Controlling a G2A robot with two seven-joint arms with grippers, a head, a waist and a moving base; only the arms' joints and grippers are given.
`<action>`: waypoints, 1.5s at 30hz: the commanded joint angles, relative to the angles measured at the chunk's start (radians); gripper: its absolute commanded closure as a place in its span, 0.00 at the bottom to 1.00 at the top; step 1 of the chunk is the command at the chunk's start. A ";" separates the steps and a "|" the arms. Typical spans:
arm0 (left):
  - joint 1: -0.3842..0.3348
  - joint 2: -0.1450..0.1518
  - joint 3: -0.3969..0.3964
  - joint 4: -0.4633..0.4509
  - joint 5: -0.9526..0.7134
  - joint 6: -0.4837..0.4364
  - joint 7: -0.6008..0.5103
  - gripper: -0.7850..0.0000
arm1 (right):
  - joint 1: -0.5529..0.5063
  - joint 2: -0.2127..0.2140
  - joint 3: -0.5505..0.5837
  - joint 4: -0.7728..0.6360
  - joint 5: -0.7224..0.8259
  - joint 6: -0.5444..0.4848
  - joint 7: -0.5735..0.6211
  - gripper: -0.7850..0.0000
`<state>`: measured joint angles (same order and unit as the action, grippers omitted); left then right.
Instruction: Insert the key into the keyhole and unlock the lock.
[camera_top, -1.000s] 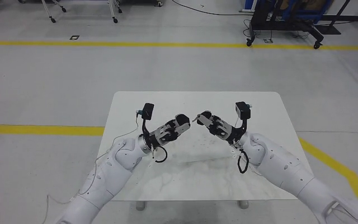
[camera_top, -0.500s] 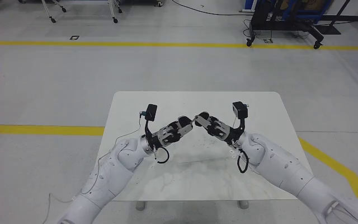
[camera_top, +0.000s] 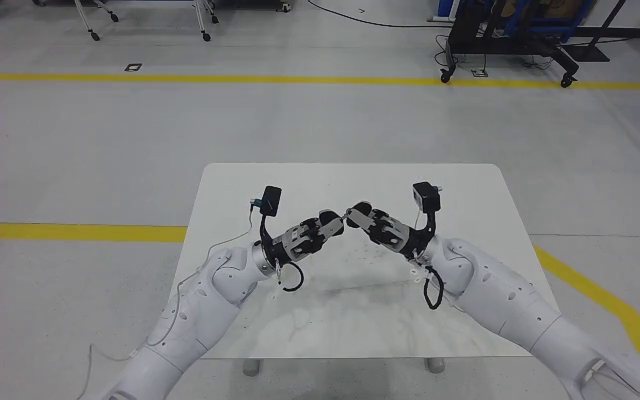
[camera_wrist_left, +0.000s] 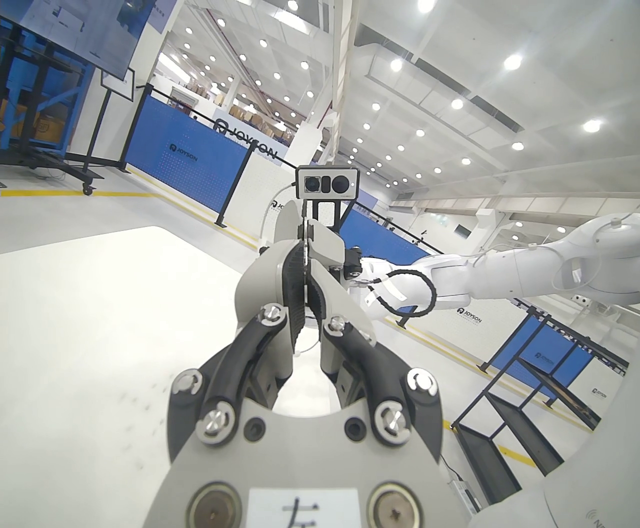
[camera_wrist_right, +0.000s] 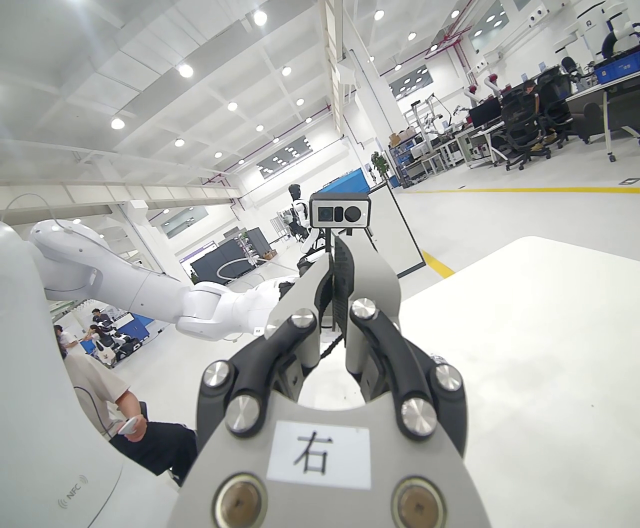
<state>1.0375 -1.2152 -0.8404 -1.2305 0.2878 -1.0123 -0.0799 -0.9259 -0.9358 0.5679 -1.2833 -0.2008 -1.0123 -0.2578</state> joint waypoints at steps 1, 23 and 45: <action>0.000 0.000 -0.002 0.000 0.001 0.000 0.002 1.00 | 0.001 0.001 0.004 -0.001 -0.005 0.000 0.007 0.00; 0.005 0.023 -0.044 -0.006 0.119 0.048 -0.096 1.00 | -0.040 0.064 0.179 -0.056 -0.337 0.047 0.150 0.00; -0.018 0.008 -0.009 -0.011 0.239 0.102 -0.176 1.00 | -0.106 0.085 0.263 -0.140 -0.293 0.095 0.437 0.65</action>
<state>1.0200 -1.2066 -0.8500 -1.2424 0.5269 -0.9097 -0.2548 -1.0308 -0.8504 0.8280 -1.4239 -0.4954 -0.9181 0.1736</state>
